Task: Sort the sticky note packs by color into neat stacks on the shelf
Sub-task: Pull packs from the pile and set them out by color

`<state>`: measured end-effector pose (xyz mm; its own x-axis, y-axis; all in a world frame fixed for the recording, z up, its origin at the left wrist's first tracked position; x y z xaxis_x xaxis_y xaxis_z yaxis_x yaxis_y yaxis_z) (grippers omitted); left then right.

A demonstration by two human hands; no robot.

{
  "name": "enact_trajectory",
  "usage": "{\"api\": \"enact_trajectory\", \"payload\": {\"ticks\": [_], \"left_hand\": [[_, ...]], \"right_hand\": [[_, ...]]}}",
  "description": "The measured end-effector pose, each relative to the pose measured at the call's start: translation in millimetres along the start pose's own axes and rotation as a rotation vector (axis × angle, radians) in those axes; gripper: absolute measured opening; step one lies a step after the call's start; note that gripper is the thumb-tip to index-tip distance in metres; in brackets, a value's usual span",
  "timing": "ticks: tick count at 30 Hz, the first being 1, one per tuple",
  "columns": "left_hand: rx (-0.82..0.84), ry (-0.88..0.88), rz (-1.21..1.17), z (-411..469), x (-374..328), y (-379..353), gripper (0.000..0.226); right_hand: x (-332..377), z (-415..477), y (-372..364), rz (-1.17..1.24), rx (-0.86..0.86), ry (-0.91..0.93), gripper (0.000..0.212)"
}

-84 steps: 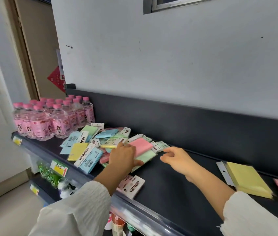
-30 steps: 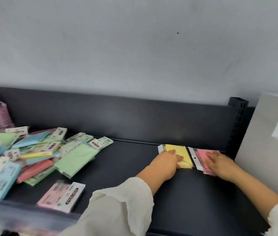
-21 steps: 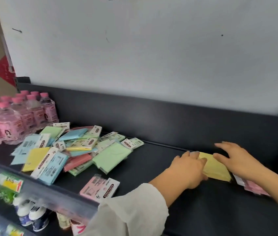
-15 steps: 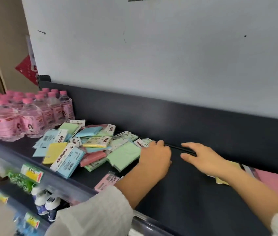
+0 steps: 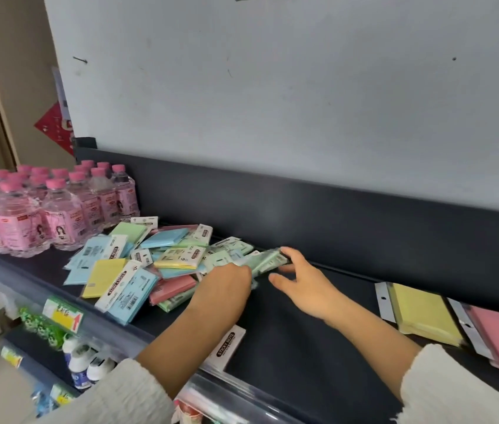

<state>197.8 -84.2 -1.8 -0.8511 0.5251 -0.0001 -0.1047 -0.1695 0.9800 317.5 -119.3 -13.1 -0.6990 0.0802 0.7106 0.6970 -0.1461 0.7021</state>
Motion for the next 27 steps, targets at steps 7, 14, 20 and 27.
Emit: {"api": "enact_trajectory", "payload": {"ticks": [7, 14, 20, 27], "left_hand": [[-0.19, -0.248, -0.16, -1.3, -75.0, 15.0, 0.017], [0.105, -0.41, -0.193, -3.0, -122.2, -15.1, 0.023], [0.078, -0.294, -0.115, 1.5, -65.0, -14.6, 0.03], [-0.061, -0.029, -0.009, 4.0, 17.4, -4.0, 0.036]], "right_hand": [[-34.6, -13.9, 44.8, 0.685, -0.273, -0.184, 0.061], [-92.1, -11.6, 83.6, 0.015, -0.323, -0.371, 0.088], [-95.9, -5.0, 69.5, -0.429, -0.147, -0.274, 0.048], [-76.4, -1.6, 25.3, -0.698, 0.224, -0.22, 0.072]]}}
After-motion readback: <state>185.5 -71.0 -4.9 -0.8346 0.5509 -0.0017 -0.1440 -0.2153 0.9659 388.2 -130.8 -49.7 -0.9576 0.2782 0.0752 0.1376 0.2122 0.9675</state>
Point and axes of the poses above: each hand's wrist, its own z-axis towards the middle knuckle, its own y-axis out of the back of the hand, x = y × z, the point moved 8 cm from there along z, towards the middle knuckle, and after that the axes turned 3 degrees about -z, right-handed, at the moved point
